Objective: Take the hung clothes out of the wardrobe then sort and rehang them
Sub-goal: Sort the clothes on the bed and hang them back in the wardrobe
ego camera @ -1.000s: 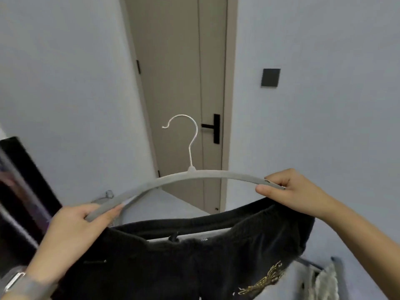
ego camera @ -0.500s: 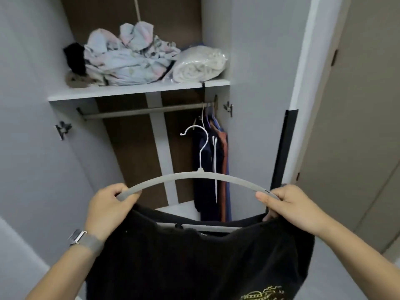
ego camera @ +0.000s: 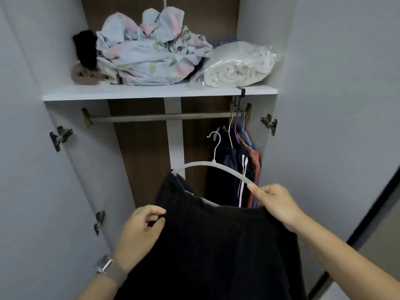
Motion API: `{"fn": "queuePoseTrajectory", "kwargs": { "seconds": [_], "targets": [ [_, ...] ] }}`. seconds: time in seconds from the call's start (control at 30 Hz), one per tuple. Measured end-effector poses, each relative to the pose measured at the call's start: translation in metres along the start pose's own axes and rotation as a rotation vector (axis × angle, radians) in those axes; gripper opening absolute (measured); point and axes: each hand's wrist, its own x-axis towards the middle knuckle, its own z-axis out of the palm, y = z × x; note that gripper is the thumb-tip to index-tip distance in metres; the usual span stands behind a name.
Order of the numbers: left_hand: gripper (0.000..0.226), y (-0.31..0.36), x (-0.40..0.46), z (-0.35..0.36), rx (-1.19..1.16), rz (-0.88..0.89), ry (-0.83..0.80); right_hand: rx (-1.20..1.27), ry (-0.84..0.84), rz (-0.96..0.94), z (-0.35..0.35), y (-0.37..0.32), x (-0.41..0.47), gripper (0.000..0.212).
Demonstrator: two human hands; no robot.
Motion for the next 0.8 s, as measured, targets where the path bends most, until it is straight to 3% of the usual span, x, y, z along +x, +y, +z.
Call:
{"fn": "queuePoseTrajectory", "kwargs": {
  "seconds": [0.17, 0.47, 0.63, 0.8],
  "targets": [
    [0.029, -0.001, 0.084, 0.031, 0.09, 0.055, -0.104, 0.009, 0.069, 0.025, 0.018, 0.002, 0.11, 0.059],
    [0.032, -0.041, 0.174, 0.032, 0.085, -0.07, -0.061, 0.001, 0.208, 0.11, 0.037, -0.007, 0.281, 0.056],
    [0.034, -0.056, 0.208, 0.037, 0.068, -0.109, -0.095, -0.084, 0.256, 0.231, 0.057, 0.006, 0.331, 0.056],
    [0.027, -0.065, 0.235, 0.042, 0.088, -0.11, -0.153, -0.257, 0.139, 0.178, 0.091, 0.033, 0.337, 0.051]
  ]
}}
